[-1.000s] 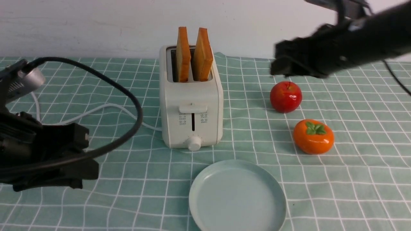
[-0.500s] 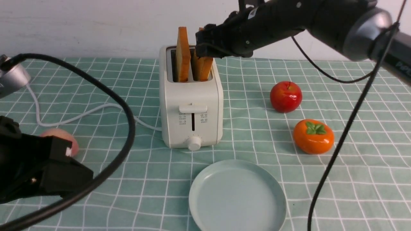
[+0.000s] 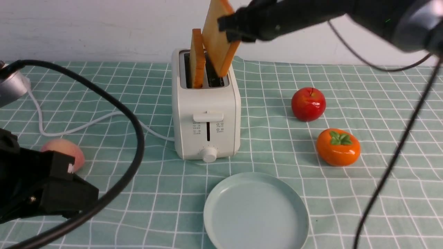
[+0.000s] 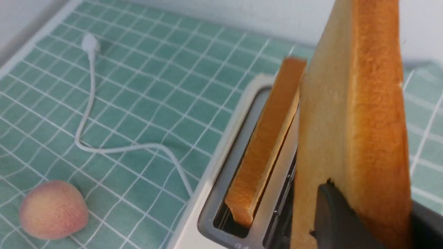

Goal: Take toasted bread from bread machine on blue coffee table place on plate.

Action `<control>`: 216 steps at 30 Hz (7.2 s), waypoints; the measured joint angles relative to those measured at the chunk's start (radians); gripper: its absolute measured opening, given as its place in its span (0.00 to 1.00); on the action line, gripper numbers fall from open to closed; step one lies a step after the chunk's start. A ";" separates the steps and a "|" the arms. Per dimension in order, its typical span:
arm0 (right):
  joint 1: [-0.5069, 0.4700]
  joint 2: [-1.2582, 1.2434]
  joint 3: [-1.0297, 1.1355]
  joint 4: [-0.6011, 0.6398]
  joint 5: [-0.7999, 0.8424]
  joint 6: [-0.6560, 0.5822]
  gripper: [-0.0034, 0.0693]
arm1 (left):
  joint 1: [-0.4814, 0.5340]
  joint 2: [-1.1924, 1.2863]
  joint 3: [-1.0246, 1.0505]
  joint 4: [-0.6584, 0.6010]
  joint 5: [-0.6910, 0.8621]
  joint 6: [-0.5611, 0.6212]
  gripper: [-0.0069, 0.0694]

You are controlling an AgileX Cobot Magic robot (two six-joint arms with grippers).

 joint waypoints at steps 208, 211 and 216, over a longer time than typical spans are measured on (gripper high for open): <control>-0.127 -1.679 1.878 0.006 -0.376 -0.060 0.06 | -0.050 -0.954 0.811 0.266 -0.792 0.066 0.08; -0.127 -1.679 1.879 0.006 -0.376 -0.060 0.07 | -0.007 -0.954 0.911 0.416 -0.798 -0.101 0.08; -0.127 -1.679 1.879 0.006 -0.376 -0.060 0.07 | 0.050 -0.954 0.984 0.483 -0.768 -0.176 0.09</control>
